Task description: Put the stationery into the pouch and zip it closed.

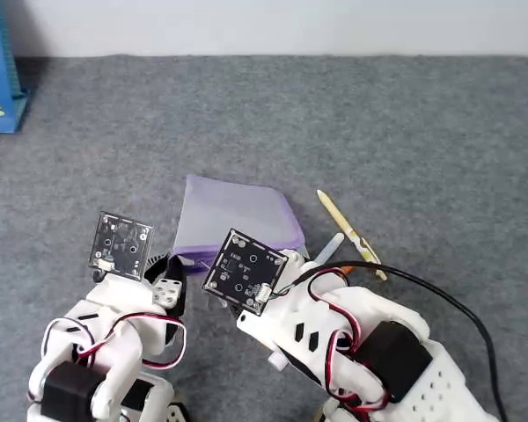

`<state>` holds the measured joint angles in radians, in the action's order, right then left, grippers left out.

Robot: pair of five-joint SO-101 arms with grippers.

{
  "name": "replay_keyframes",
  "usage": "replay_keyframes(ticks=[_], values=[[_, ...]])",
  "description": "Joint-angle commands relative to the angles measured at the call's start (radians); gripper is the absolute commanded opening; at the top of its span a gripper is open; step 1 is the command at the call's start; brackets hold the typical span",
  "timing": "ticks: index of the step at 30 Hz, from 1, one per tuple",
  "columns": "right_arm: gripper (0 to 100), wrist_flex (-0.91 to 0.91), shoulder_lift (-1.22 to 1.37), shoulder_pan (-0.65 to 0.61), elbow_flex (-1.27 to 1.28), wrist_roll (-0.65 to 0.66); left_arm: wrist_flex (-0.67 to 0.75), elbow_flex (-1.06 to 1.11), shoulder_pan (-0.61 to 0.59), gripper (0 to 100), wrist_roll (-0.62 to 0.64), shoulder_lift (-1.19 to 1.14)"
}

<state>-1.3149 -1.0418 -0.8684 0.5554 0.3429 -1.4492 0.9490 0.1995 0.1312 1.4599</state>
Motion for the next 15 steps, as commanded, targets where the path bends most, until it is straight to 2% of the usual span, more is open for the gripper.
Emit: replay_keyframes(ticks=[1, 5, 10, 15], values=[[0.8, -0.012, -0.012, 0.005, -0.006, -0.005, 0.054, -0.016, -0.009, 1, 0.06, 0.0], [0.8, -0.002, -0.01, 0.139, 0.02, 0.0, 0.075, -0.016, -0.009, 1, 0.103, 0.0], [0.8, -0.007, -0.015, 0.334, 0.103, 0.083, 0.075, -0.013, -0.009, 1, 0.104, 0.0], [0.8, -0.01, -0.022, 0.463, 0.121, 0.118, 0.074, -0.01, -0.009, 1, 0.104, 0.0]])
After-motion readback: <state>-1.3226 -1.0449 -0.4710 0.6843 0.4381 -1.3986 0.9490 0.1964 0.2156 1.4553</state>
